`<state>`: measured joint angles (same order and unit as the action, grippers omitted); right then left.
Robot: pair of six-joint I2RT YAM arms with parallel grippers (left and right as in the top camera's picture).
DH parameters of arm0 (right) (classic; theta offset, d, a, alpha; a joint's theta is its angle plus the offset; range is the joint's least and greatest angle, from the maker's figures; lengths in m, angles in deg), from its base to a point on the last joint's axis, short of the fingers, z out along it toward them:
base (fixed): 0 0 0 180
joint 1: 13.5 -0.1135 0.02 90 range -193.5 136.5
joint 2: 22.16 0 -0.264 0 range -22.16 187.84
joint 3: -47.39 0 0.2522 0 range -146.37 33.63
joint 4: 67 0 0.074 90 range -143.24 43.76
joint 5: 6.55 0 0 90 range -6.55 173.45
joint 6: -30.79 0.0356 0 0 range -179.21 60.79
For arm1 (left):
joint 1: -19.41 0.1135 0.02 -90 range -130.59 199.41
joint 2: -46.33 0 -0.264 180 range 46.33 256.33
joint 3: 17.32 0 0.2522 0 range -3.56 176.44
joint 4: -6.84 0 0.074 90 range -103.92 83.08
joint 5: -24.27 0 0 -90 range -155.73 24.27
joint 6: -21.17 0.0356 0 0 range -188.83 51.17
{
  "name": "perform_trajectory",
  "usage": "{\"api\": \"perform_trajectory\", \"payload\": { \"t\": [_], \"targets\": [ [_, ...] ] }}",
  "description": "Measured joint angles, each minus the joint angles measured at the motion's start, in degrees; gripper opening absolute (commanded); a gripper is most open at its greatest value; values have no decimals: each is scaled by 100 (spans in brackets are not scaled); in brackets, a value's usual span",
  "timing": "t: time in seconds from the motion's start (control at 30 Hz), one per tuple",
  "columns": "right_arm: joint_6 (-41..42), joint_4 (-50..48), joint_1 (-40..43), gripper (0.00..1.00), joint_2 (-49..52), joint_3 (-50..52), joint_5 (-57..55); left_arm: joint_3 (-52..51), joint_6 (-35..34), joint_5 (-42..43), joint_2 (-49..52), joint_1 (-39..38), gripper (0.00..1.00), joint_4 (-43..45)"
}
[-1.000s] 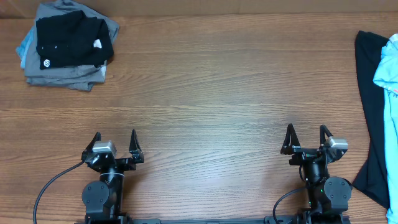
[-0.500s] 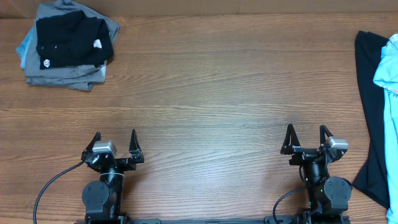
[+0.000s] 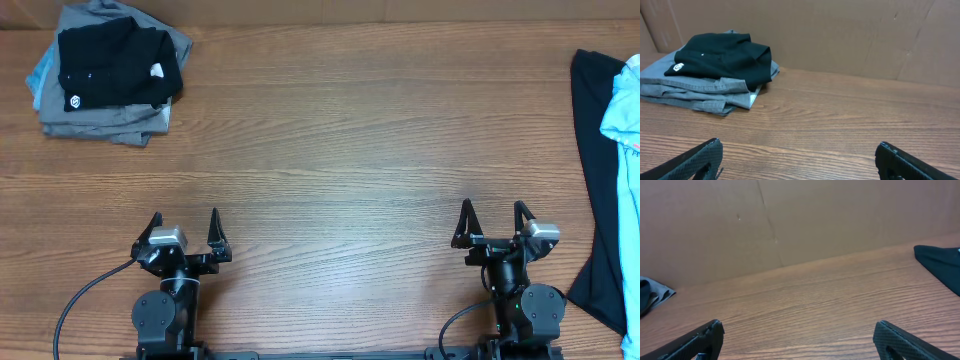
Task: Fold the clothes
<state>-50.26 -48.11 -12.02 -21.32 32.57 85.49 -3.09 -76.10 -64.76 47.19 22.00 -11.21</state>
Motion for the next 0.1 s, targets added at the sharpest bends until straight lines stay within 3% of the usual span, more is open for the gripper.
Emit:
{"api": "perform_trajectory", "payload": {
  "t": [0.1],
  "targets": [
    [2, 2, 0, 100, 0, 2, 2, 0, 0, 2, 0, 0, 100, -2]
  ]
}}
